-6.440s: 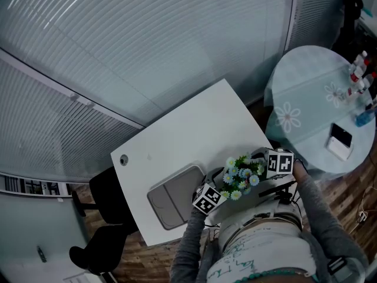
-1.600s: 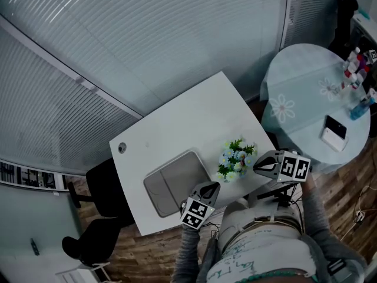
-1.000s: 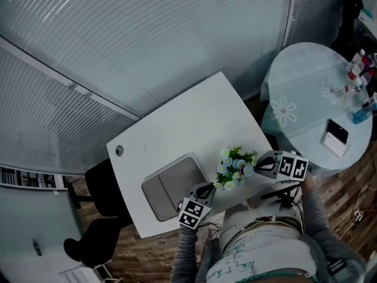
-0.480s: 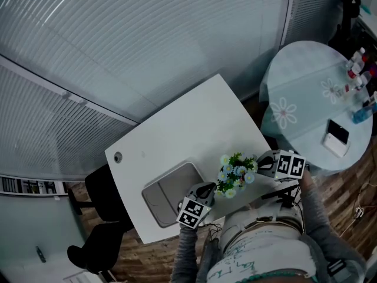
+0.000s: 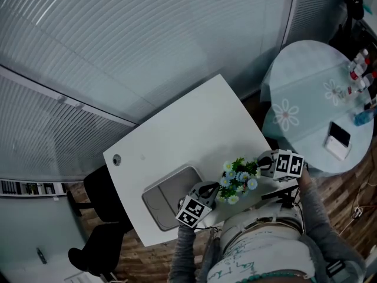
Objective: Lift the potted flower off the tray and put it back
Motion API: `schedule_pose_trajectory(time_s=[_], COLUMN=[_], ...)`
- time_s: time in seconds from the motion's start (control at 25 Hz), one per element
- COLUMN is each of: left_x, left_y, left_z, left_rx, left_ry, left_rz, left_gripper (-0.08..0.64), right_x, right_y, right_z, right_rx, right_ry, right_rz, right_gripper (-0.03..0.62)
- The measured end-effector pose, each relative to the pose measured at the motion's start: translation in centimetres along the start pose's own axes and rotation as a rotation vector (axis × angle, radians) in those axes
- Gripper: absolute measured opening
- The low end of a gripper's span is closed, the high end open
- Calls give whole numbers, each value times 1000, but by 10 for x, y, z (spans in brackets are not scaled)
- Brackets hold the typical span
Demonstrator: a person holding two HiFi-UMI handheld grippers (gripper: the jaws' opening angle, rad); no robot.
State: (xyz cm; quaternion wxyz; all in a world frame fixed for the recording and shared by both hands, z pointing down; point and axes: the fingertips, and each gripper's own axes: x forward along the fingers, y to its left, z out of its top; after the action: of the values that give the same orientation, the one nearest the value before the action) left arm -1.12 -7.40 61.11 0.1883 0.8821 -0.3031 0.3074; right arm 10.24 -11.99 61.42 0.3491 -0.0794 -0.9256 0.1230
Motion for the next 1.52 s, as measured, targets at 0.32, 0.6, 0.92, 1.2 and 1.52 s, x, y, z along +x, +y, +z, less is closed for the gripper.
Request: schedule_pose_trajectory(time_s=[0.32,0.6,0.92,1.2,1.52], left_x=[5,6,7,10,18], left_y=[5,6,1,-2,-6], left_z=[4,3,-1,-3,-3], left_rx=[-8,-10,-21,-23,-15], left_ry=[-12,-18,-16,-10,-12], left_rz=[-28,-36,-80,-103,-130], left_gripper=[12,12,33,200,320], right_x=[5,9,11,15,24], right_y=[-8,-8,-5,-4,-4], right_z=[1,-1,-4,-6,-4], right_rx=[0,-9,-13,-14,-57], right_ry=[8,21,28,53,55], right_rz=[15,36,66,63,56], right_gripper=[29,29,39,222,318])
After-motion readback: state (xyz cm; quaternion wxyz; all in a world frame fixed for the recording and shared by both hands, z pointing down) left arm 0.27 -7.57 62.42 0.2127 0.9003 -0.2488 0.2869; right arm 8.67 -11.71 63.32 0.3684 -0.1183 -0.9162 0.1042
